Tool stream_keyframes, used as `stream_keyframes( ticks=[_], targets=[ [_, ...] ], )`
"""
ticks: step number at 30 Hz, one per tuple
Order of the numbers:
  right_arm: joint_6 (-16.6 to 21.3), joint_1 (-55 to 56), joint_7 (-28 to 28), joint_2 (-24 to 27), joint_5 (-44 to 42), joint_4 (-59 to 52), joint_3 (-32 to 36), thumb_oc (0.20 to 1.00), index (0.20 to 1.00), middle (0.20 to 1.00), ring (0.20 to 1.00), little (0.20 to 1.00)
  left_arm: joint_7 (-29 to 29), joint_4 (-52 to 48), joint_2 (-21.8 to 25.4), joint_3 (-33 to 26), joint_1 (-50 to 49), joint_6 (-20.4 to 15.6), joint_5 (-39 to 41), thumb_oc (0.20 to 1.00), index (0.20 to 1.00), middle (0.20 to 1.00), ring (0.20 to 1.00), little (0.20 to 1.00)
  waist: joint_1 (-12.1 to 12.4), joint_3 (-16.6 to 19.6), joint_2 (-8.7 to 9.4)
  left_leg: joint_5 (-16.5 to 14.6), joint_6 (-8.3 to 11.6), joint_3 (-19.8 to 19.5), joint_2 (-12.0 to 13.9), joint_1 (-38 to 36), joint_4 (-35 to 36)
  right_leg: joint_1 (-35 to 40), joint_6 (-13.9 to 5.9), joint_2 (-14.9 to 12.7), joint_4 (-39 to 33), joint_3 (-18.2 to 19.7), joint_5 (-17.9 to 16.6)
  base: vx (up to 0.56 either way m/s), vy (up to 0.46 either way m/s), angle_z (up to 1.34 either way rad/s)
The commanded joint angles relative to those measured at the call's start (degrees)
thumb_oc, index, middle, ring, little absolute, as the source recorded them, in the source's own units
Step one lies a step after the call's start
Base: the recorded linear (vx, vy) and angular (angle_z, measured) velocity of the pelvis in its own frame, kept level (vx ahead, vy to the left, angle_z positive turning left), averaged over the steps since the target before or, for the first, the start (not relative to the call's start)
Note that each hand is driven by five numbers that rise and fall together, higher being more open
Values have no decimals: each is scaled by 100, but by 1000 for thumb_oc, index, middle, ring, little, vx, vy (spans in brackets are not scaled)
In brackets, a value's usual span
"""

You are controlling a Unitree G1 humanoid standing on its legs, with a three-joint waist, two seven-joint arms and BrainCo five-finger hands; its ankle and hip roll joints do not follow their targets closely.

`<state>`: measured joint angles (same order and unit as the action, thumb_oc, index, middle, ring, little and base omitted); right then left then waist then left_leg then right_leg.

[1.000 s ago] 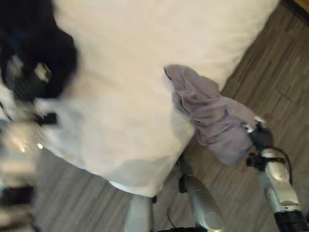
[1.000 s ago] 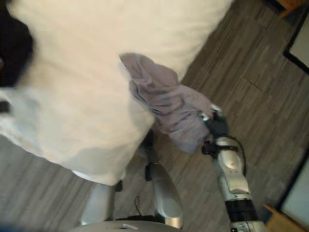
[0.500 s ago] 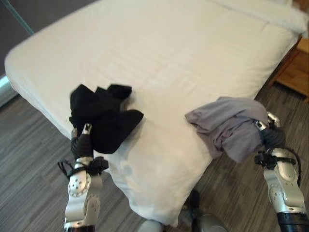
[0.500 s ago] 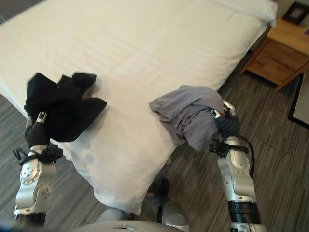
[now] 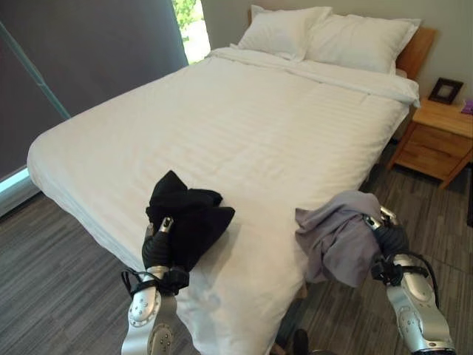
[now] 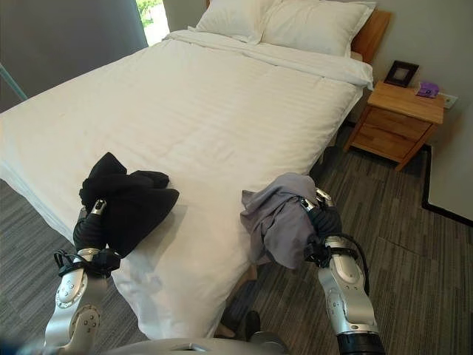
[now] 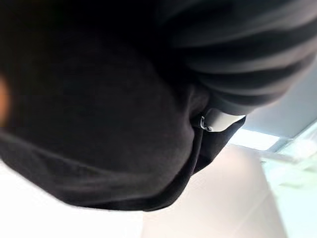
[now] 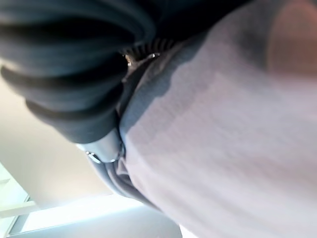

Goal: Pick up bed clothes into laundry basket.

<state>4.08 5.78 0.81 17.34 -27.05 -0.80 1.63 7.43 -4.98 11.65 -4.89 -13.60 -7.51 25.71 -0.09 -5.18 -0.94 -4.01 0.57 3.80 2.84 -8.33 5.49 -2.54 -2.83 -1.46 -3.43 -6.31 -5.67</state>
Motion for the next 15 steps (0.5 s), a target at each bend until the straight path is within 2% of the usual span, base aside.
stream_keyframes(
  ticks=[1, 3, 5, 6, 7, 8, 9, 10, 12, 13, 15],
  targets=[
    [562, -429, 34, 267, -91, -199, 259, 200, 200, 200, 200, 200, 236, 192, 511, -290, 370, -446, -216, 200, 200, 200, 200, 200, -157, -108, 157, 277, 526, -23, 383, 368, -602, 553, -485, -775, 467, 26, 661, -15, -38, 9],
    [566, -417, 35, 343, -77, -193, 339, 200, 200, 200, 200, 200, 287, 216, 574, -389, 433, -470, -257, 200, 200, 200, 200, 200, -174, -138, 168, 250, 537, -110, 351, 440, -705, 533, -485, -793, 485, 5, 656, -31, -21, 14],
    [615, -553, 78, 488, -17, -120, 332, 200, 200, 200, 200, 200, 473, 138, 757, -596, 589, -598, -381, 200, 200, 200, 200, 200, -96, -254, 195, 185, 562, -802, 149, 633, -922, 258, -467, -799, 584, 227, 542, -151, 5, 17],
    [619, -686, 85, 577, 19, -31, 300, 200, 200, 200, 200, 200, 594, 18, 847, -785, 673, -677, -451, 200, 200, 200, 200, 200, -42, -337, 213, 25, 558, -1345, -20, 657, -1177, -33, -505, -750, 739, 495, 439, -186, 43, -17],
    [622, -766, 89, 626, 35, 17, 304, 200, 200, 200, 200, 200, 652, -13, 846, -894, 731, -742, -443, 200, 200, 200, 200, 200, -48, -347, 234, -146, 544, -1510, -79, 619, -1328, -223, -555, -729, 807, 679, 361, -97, 35, -69],
    [623, -769, 89, 627, 35, 19, 304, 200, 200, 200, 200, 200, 652, -12, 846, -895, 733, -743, -443, 200, 200, 200, 200, 200, -41, -345, 234, -152, 544, -1503, -78, 626, -1338, -232, -556, -726, 813, 688, 362, -134, 107, -125],
    [639, -763, 77, 674, 105, 15, 399, 200, 200, 200, 200, 200, 725, -87, 884, -1067, 844, -835, -489, 200, 200, 200, 200, 200, -134, -374, 281, -305, 525, -1798, -176, 333, -1621, -463, -613, -681, 785, 950, 139, -222, 133, -124],
    [676, -698, 101, 673, 145, -40, 529, 200, 200, 200, 200, 200, 742, -162, 914, -1138, 887, -874, -503, 200, 200, 200, 200, 200, -234, -390, 328, -394, 461, -1909, -313, 180, -1700, -654, -670, -643, 750, 1152, -59, -302, 189, -92],
    [697, -555, 182, 566, 60, -45, 805, 200, 200, 200, 200, 200, 801, -177, 1006, -1191, 1001, -886, -471, 200, 200, 200, 200, 200, -473, -396, 313, -709, 266, -1614, -282, -9, -1158, -905, -842, -562, 571, 1471, -365, -266, 236, -115],
    [740, -394, 285, 414, -5, -24, 1029, 200, 200, 200, 200, 200, 782, -164, 1067, -1120, 1086, -862, -529, 200, 200, 200, 200, 200, -550, -403, 304, -598, 194, -1479, -295, -76, -726, -976, -925, -576, 331, 1557, -582, -267, 295, -138],
    [789, -267, 386, 231, 66, 11, 1146, 200, 200, 200, 200, 200, 779, -189, 1168, -1008, 1151, -846, -706, 200, 200, 200, 200, 200, -635, -504, 333, -484, 85, -1202, -340, -167, -228, -1162, -1103, -581, 27, 1309, -903, -439, 287, -105]
  ],
)
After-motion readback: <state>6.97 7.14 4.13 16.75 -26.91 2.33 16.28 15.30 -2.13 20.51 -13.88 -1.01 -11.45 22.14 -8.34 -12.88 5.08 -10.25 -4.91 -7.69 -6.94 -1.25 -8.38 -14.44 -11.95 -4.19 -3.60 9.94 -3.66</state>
